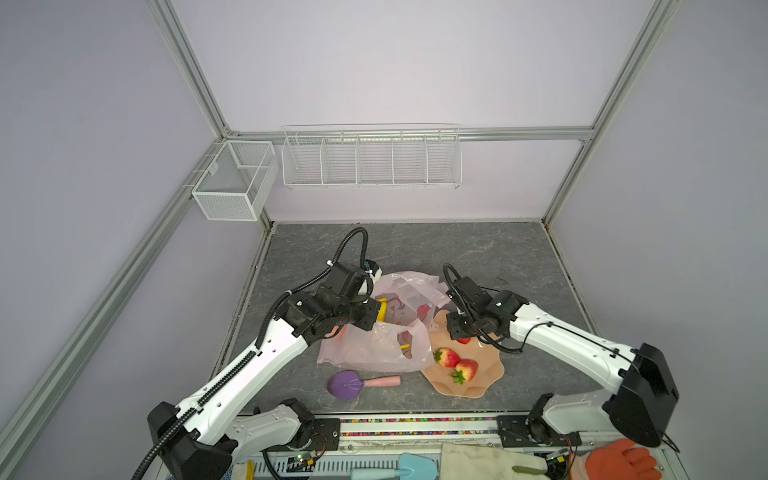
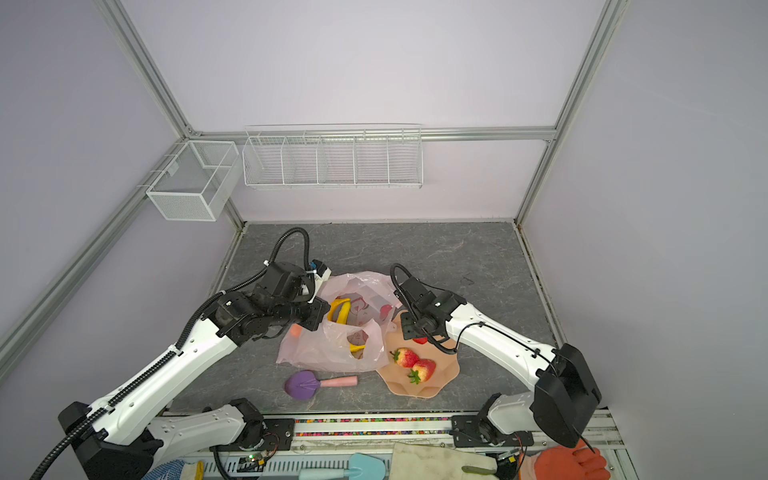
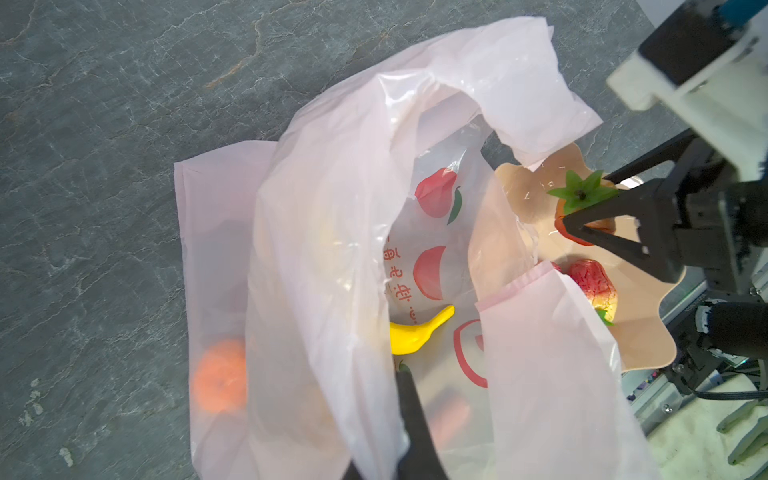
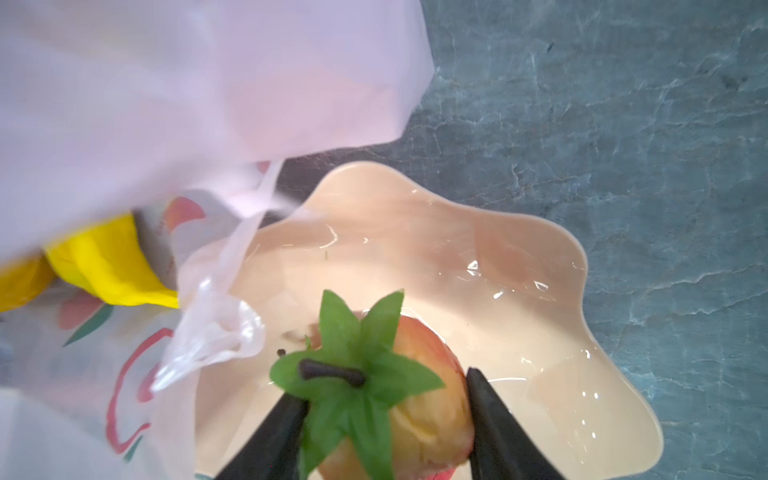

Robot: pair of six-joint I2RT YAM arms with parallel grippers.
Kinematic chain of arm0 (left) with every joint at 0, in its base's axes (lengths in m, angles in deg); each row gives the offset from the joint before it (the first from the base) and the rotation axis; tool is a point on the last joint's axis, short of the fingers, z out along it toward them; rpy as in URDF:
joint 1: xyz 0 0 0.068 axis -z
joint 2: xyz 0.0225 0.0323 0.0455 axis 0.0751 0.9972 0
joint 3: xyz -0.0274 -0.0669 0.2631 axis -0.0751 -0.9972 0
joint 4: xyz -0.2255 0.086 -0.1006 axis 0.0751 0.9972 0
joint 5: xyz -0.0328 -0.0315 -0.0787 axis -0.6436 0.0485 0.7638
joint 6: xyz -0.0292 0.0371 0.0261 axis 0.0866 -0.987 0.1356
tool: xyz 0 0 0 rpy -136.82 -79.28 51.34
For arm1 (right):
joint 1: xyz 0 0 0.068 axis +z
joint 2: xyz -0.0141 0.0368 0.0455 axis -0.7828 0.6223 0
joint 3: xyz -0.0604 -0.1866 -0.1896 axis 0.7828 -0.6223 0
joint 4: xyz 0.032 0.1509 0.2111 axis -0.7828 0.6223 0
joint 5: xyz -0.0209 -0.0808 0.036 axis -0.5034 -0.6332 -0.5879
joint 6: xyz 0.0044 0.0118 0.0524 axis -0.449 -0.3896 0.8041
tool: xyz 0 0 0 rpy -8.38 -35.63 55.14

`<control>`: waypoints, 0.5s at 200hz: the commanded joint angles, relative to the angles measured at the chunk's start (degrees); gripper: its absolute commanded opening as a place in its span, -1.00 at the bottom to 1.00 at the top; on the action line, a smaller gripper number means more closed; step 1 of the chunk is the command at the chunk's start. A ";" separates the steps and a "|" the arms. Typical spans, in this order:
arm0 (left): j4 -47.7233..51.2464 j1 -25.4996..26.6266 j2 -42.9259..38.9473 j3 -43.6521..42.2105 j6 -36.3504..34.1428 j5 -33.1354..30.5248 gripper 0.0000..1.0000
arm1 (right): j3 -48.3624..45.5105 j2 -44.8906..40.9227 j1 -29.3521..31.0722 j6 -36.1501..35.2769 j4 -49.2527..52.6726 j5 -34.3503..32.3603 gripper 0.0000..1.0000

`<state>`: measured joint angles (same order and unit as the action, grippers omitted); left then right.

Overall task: Place the fruits into the plastic bag
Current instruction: 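Lift the strawberry with the right gripper and carry it into the bag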

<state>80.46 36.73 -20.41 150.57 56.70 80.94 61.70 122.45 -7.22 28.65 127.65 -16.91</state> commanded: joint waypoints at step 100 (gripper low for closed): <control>0.34 -0.08 0.90 2.37 -1.05 2.03 -1.00 | 2.27 1.51 4.27 -16.94 -4.69 7.04 -0.24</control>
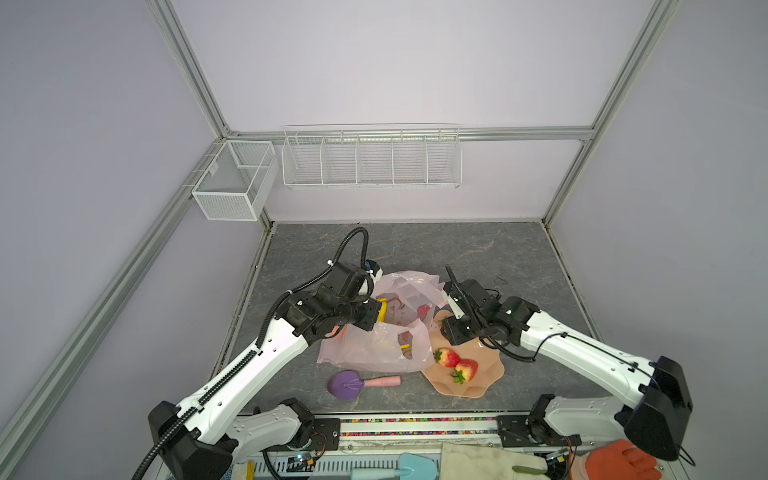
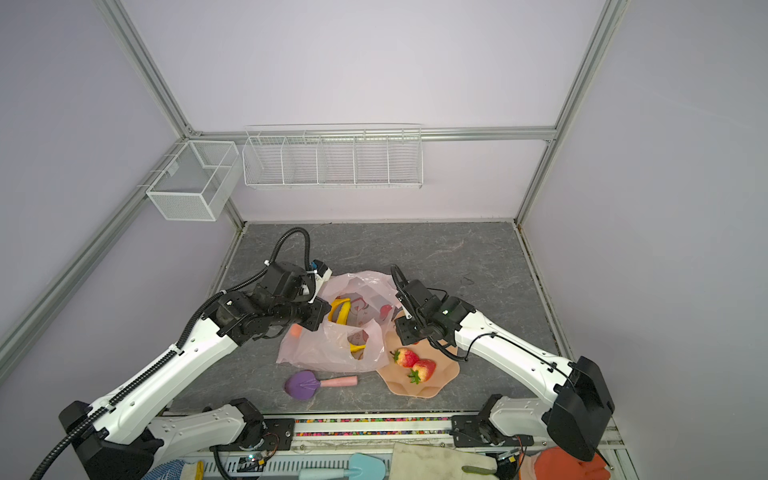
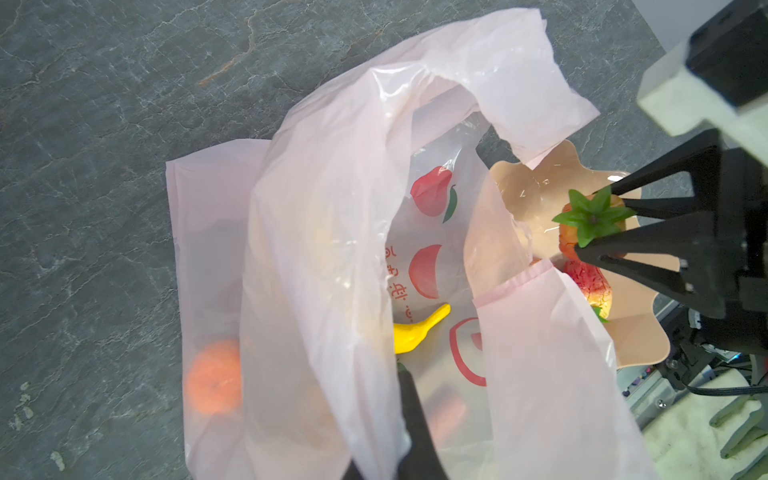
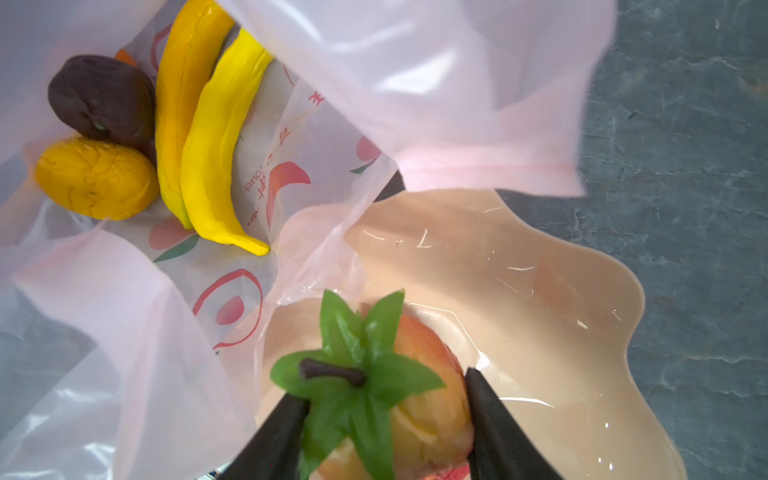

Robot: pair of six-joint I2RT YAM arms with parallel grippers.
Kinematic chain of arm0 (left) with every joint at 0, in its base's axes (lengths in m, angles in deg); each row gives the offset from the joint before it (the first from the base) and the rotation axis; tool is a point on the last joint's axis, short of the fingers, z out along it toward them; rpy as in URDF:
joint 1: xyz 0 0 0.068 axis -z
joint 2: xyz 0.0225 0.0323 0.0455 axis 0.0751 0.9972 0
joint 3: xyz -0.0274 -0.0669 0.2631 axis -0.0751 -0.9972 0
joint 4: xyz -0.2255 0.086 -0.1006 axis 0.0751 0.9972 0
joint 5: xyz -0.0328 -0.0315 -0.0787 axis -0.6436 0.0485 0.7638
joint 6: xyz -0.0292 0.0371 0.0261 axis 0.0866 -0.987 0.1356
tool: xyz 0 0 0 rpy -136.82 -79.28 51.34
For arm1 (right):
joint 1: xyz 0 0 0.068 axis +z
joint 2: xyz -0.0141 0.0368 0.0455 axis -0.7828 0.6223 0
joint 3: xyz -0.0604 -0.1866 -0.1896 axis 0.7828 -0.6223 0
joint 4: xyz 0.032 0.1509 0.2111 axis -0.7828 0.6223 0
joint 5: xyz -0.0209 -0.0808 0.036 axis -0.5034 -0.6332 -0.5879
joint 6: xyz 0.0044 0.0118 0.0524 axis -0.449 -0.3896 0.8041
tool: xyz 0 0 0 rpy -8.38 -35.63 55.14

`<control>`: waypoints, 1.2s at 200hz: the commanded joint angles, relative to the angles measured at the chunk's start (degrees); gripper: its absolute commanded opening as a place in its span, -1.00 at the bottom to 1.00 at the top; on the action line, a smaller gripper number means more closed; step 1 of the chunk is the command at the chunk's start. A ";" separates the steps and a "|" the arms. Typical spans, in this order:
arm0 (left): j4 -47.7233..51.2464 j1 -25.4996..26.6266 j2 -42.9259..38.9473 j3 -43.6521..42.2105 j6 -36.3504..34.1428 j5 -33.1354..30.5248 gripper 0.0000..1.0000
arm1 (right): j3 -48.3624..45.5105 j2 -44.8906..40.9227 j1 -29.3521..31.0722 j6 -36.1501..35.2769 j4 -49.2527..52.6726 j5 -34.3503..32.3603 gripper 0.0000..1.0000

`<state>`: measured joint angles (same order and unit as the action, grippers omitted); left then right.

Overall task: Place the fruits into the plastic bag
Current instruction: 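Lift the strawberry with the right gripper and carry it into the bag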

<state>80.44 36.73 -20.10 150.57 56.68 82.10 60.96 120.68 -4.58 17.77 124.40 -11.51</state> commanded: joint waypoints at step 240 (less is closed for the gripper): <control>0.92 0.01 0.25 2.91 -1.78 2.19 -1.00 | 15.77 23.10 2.32 12.93 -15.59 18.64 -0.31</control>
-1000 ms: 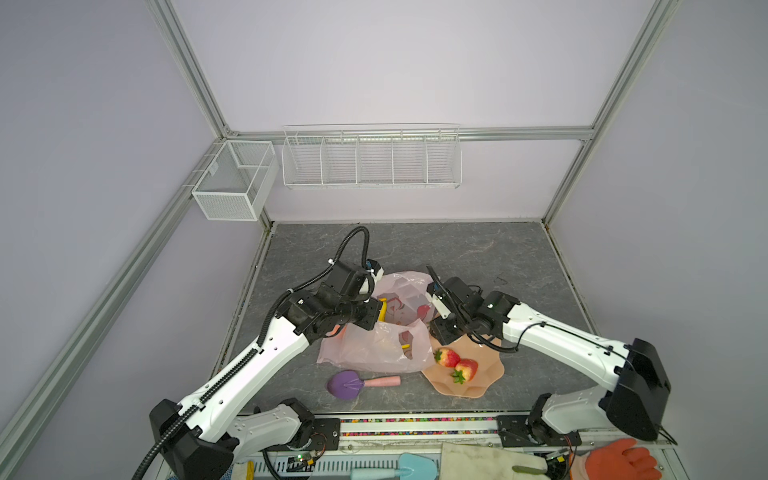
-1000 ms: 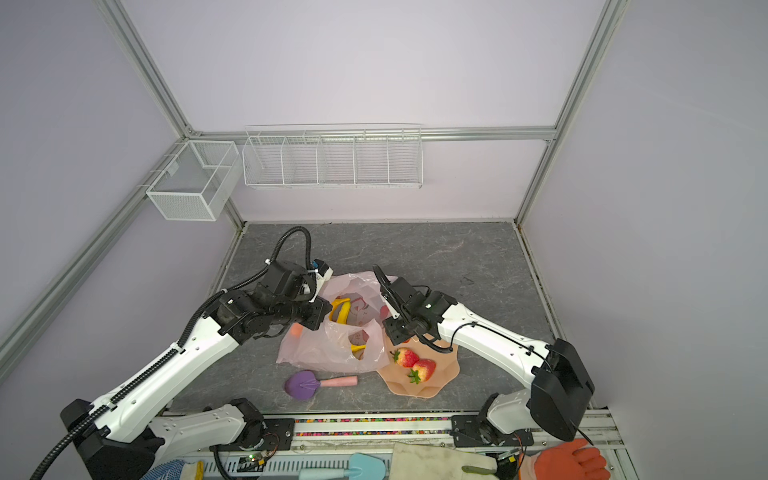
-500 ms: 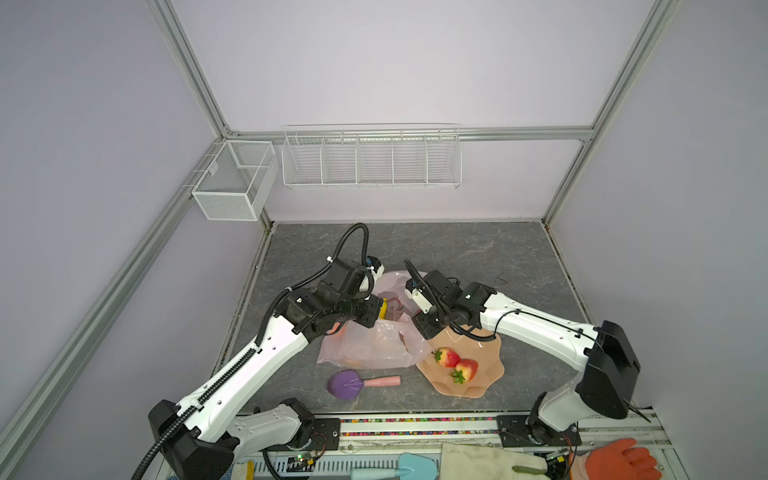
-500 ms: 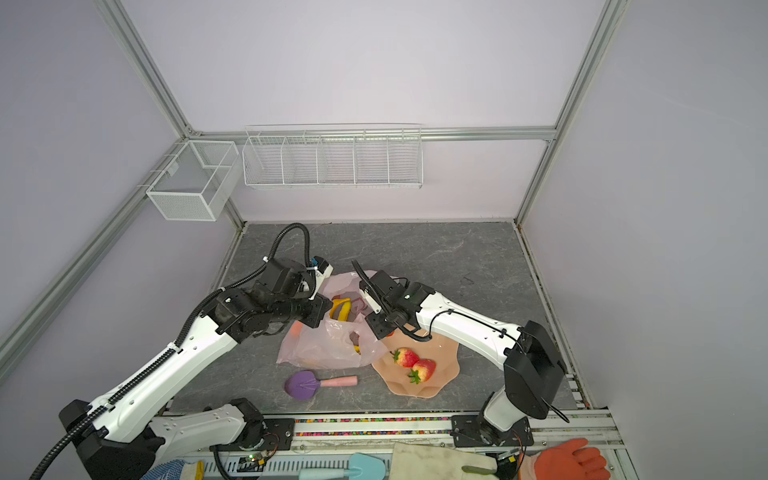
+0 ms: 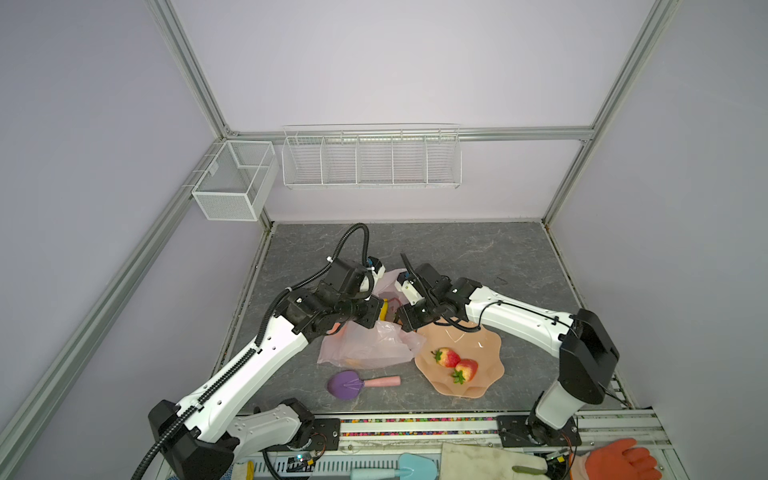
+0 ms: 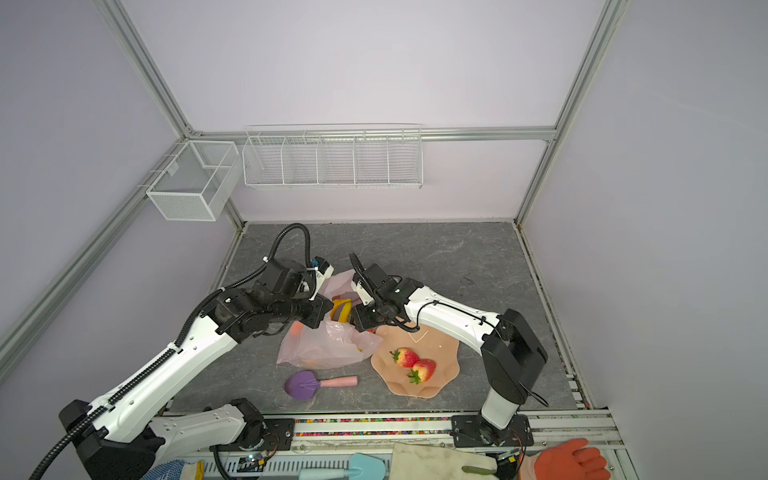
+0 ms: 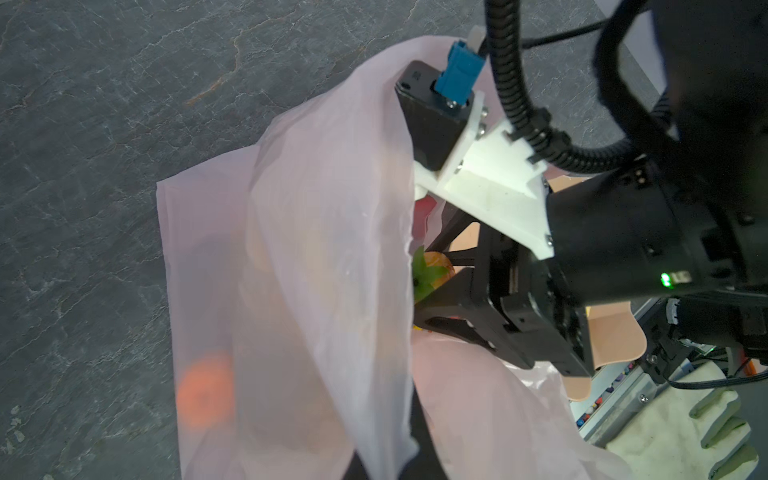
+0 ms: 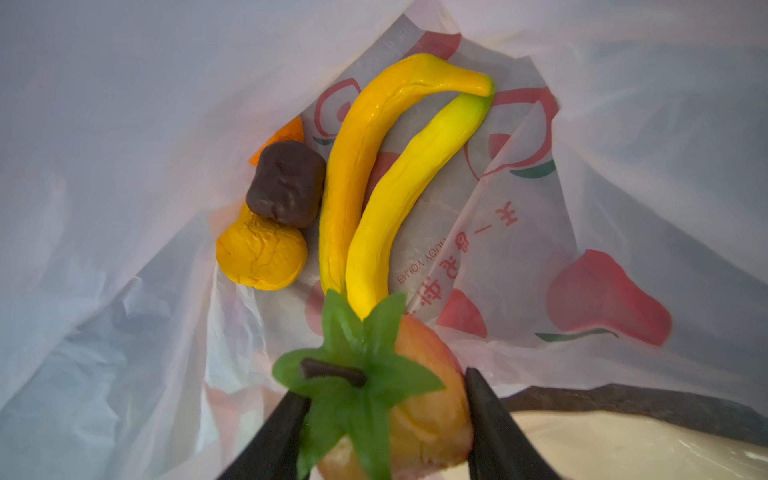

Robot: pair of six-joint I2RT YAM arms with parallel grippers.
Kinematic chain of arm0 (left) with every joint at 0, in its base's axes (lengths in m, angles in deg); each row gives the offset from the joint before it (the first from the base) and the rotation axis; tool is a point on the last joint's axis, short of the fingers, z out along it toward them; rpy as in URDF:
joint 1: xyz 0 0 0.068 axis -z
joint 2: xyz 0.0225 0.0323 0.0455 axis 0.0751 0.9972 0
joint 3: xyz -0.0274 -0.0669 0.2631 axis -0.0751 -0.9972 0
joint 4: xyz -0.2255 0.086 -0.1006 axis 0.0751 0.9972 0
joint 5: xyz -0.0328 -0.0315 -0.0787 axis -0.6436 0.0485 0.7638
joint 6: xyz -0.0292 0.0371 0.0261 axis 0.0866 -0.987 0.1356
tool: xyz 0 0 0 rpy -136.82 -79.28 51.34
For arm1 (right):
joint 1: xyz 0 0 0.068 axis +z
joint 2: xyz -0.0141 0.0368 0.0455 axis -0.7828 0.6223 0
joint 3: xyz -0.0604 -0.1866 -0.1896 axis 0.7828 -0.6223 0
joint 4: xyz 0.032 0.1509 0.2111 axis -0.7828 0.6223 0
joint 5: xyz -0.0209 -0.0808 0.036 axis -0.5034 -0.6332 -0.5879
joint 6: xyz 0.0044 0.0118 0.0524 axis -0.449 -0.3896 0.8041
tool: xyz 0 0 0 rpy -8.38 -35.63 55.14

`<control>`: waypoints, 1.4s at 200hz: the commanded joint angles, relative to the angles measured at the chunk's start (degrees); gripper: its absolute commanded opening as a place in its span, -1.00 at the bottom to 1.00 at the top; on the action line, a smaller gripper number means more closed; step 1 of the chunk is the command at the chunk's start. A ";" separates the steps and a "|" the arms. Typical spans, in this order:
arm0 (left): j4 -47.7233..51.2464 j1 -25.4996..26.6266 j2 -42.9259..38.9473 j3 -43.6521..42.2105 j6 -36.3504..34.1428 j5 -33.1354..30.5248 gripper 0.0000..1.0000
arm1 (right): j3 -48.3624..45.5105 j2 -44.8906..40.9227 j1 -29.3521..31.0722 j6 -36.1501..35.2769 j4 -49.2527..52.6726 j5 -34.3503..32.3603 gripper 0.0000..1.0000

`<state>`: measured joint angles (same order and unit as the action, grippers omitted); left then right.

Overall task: Place the fruits into the plastic bag
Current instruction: 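Lift the strawberry with the right gripper and carry it into the bag, then open the right gripper to release the strawberry inside the bag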

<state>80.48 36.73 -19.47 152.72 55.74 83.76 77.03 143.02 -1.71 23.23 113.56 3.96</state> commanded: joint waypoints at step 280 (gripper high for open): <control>-0.23 0.65 -1.23 -0.81 0.08 -1.23 -1.00 | 4.72 14.20 3.72 35.87 -15.14 10.88 0.82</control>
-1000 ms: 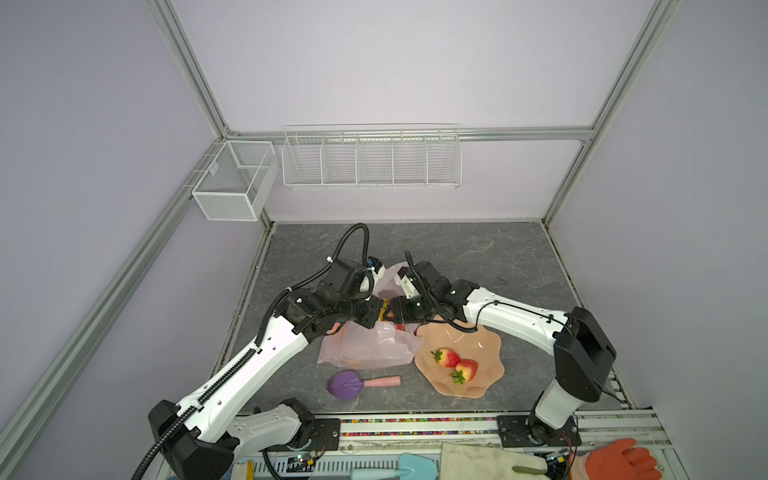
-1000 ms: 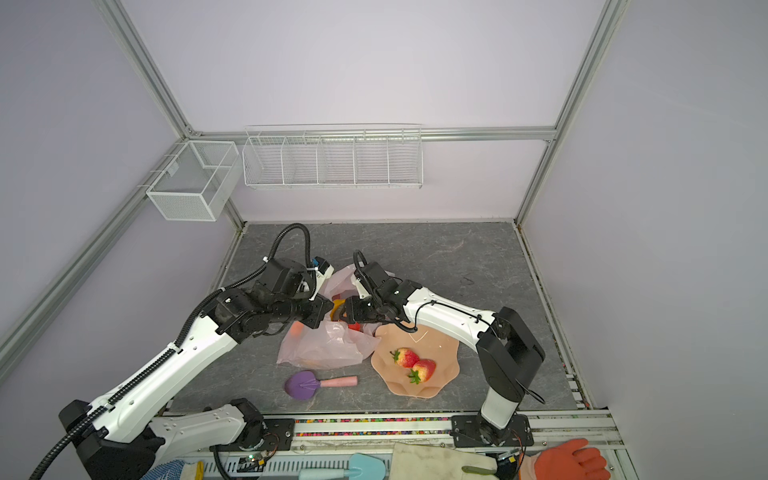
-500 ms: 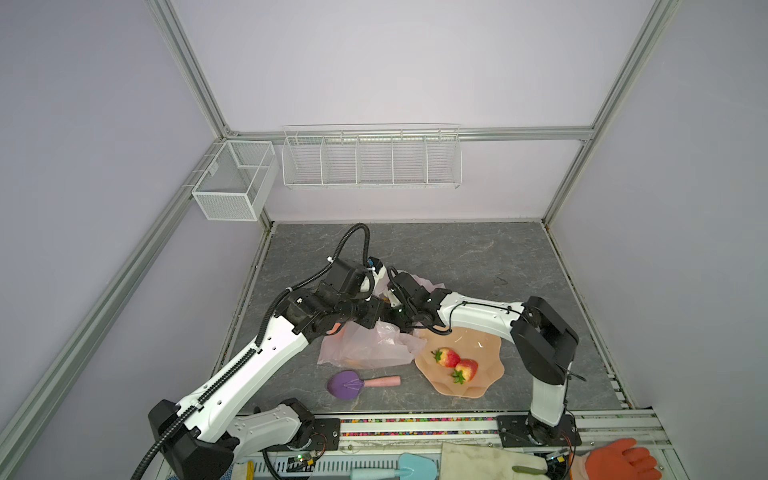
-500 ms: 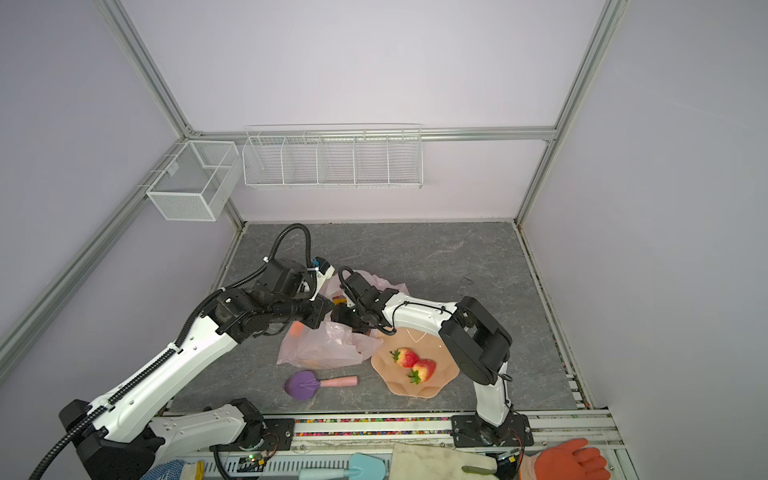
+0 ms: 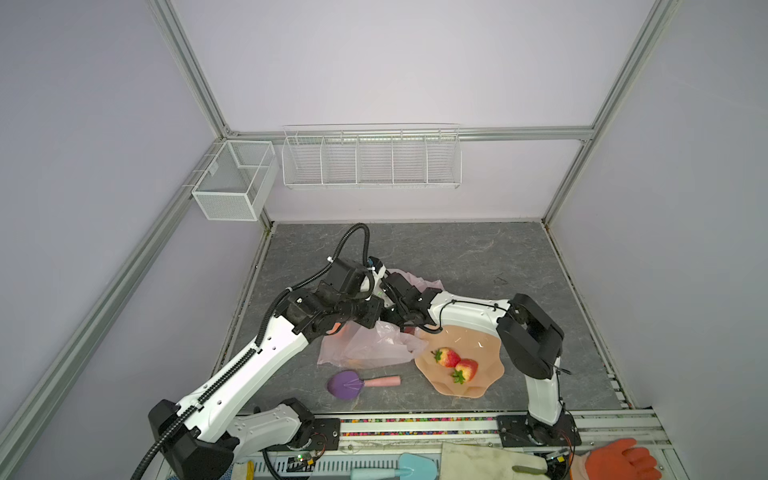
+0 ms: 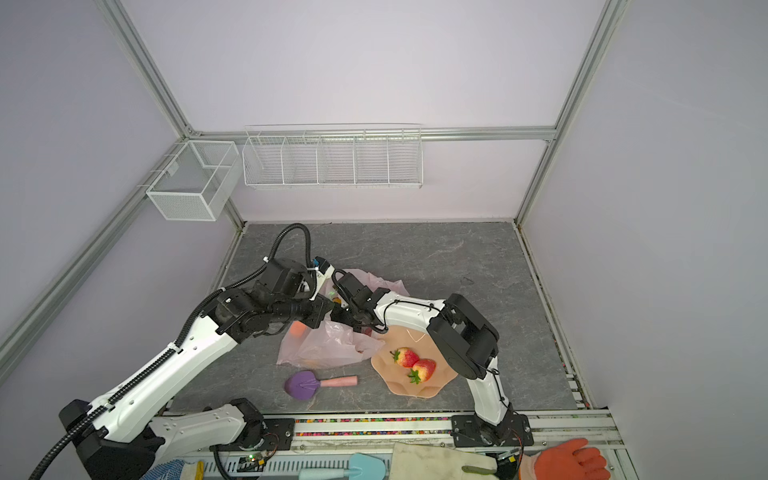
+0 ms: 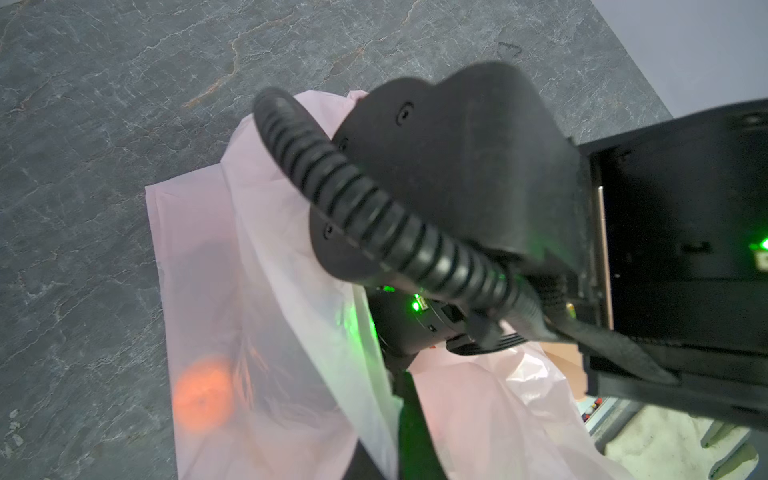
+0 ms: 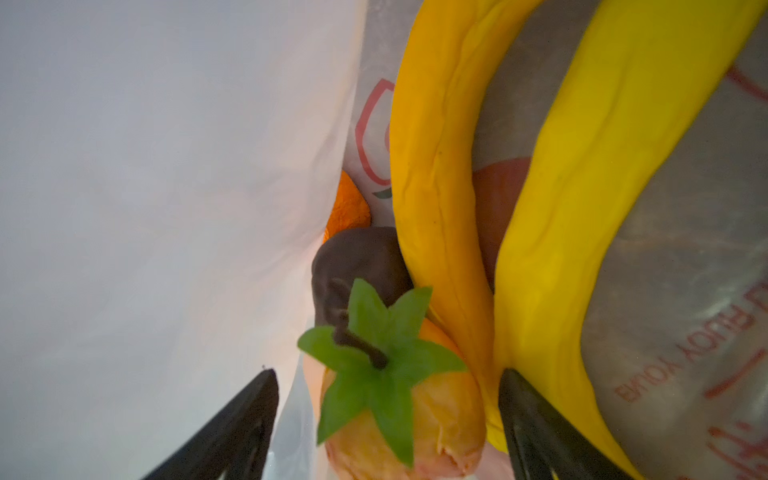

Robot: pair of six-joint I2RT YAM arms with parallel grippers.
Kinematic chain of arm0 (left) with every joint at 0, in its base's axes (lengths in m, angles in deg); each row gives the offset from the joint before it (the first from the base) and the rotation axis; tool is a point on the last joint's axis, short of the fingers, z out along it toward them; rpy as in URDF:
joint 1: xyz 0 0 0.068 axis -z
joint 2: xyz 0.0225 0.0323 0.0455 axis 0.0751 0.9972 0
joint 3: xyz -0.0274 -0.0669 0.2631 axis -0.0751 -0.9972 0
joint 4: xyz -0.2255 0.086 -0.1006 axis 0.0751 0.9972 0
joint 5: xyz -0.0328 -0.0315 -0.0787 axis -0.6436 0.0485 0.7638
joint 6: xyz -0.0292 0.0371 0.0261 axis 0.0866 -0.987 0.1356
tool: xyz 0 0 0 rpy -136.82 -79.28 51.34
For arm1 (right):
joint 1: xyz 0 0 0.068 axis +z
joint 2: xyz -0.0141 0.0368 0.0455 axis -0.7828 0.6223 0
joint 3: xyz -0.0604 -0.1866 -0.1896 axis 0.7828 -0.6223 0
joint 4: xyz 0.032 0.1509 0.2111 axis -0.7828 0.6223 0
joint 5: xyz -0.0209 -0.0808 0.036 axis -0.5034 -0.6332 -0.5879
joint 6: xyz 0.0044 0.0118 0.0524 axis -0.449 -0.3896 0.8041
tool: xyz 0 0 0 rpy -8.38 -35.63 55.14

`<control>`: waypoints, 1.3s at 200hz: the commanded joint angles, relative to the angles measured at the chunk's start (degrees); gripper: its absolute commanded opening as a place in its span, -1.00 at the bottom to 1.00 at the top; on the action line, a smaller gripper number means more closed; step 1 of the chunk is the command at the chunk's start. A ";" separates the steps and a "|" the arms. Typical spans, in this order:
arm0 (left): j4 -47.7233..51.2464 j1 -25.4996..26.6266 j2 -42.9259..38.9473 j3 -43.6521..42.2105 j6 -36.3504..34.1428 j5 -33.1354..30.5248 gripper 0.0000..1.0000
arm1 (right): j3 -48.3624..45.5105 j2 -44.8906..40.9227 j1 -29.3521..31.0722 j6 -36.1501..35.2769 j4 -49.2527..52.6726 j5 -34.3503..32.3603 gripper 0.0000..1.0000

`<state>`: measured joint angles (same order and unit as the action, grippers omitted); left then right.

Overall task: Place the fruits into the plastic bag
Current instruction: 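Open the right gripper to release the strawberry inside the bag, then withdraw the right gripper from the bag back over the bowl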

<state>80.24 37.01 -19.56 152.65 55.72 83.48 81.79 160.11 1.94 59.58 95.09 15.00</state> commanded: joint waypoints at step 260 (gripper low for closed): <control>-0.61 0.35 -0.70 -1.47 0.28 -1.56 -1.00 | -6.96 -32.43 -1.46 -21.29 31.87 -34.77 0.80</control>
<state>79.80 37.23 -20.34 151.41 55.89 81.79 75.87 129.57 0.93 41.05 124.03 -13.52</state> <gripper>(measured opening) 0.047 0.906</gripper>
